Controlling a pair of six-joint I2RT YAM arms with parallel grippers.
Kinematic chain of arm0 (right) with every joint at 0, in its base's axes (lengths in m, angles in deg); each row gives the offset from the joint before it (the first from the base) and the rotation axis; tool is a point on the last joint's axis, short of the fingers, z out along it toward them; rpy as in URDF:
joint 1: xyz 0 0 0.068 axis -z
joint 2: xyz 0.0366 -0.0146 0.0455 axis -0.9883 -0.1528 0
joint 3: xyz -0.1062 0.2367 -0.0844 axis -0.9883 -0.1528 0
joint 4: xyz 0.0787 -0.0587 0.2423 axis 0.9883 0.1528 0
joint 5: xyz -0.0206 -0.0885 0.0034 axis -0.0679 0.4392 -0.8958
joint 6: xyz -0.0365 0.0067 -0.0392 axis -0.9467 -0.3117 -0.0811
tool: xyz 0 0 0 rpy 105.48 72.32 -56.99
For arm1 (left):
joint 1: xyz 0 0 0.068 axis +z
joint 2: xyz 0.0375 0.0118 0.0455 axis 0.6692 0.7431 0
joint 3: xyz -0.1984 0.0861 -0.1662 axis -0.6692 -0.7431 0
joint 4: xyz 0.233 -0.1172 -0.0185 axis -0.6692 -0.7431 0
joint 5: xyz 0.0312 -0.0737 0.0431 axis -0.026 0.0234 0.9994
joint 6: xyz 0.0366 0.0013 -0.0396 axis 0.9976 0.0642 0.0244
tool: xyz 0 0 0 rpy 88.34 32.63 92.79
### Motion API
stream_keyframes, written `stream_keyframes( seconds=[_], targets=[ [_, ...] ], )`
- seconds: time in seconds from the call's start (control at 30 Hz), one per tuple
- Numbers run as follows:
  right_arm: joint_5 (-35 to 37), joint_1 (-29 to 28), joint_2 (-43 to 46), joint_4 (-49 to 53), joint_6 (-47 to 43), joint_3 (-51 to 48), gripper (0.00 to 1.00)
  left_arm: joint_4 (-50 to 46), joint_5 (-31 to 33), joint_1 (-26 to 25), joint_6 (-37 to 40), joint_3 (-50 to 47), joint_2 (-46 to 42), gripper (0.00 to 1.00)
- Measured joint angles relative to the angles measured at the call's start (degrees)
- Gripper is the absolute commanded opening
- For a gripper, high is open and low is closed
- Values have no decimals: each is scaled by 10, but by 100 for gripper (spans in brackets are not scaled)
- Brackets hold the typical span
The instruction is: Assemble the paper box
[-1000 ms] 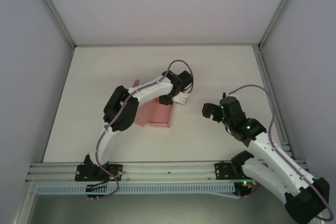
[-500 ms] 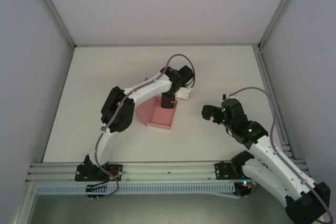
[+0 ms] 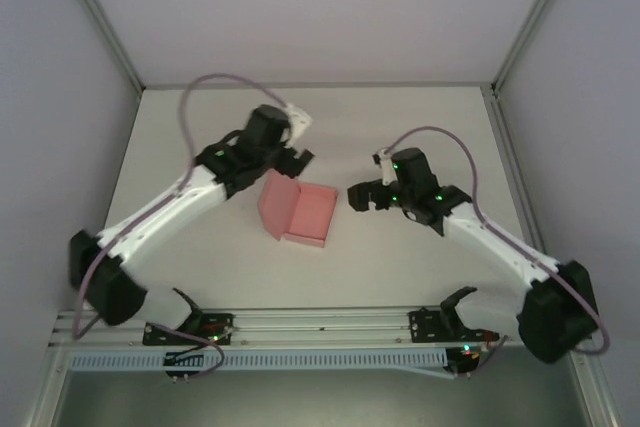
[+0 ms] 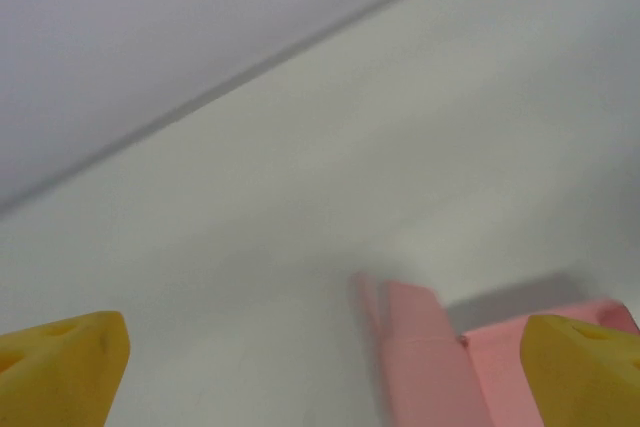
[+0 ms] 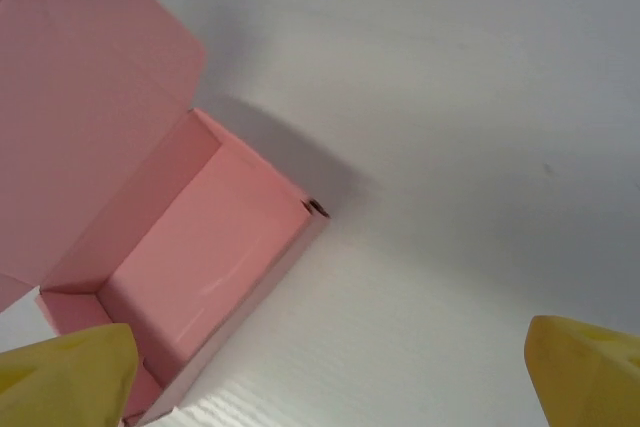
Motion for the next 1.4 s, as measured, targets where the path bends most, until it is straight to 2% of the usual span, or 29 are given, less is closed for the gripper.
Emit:
stream_keyframes(
  seconds=[0.1, 0.23, 0.37, 0.57, 0.63, 0.7, 0.77, 0.9, 1.0, 1.1, 1.27, 1.4],
  targets=[
    [0, -32, -95, 14, -61, 75, 100, 17, 7, 70, -125, -93, -86, 100],
    [0, -55, -209, 41, -121, 170, 95, 16, 4, 115, -228, -167, -147, 100],
    [-1, -61, -306, 68, -160, 242, 89, 9, 3, 141, -284, -198, -159, 100],
    [-1, -67, -397, 107, -191, 304, 75, 10, -10, 145, -306, -216, -158, 100],
    [0, -70, -417, 114, -194, 319, 63, 13, -14, 145, -307, -217, -157, 100],
    [3, -72, -429, 115, -193, 327, 42, 16, -17, 145, -307, -219, -155, 100],
    [11, -75, -433, 115, -192, 329, 26, 16, -22, 146, -307, -219, -153, 100],
    [32, -83, -432, 110, -179, 328, 8, 16, -23, 146, -307, -219, -152, 100],
    [63, -88, -417, 95, -141, 307, 0, 16, -23, 147, -307, -219, -152, 100],
    [115, -91, -375, 83, -61, 263, 0, 16, -23, 147, -307, -219, -159, 100],
    [216, -94, -274, 78, 150, 163, 0, 17, -23, 147, -307, -219, -174, 100],
    [243, -97, -230, 60, 251, 99, 0, 19, -33, 147, -303, -219, -177, 100]
  ],
)
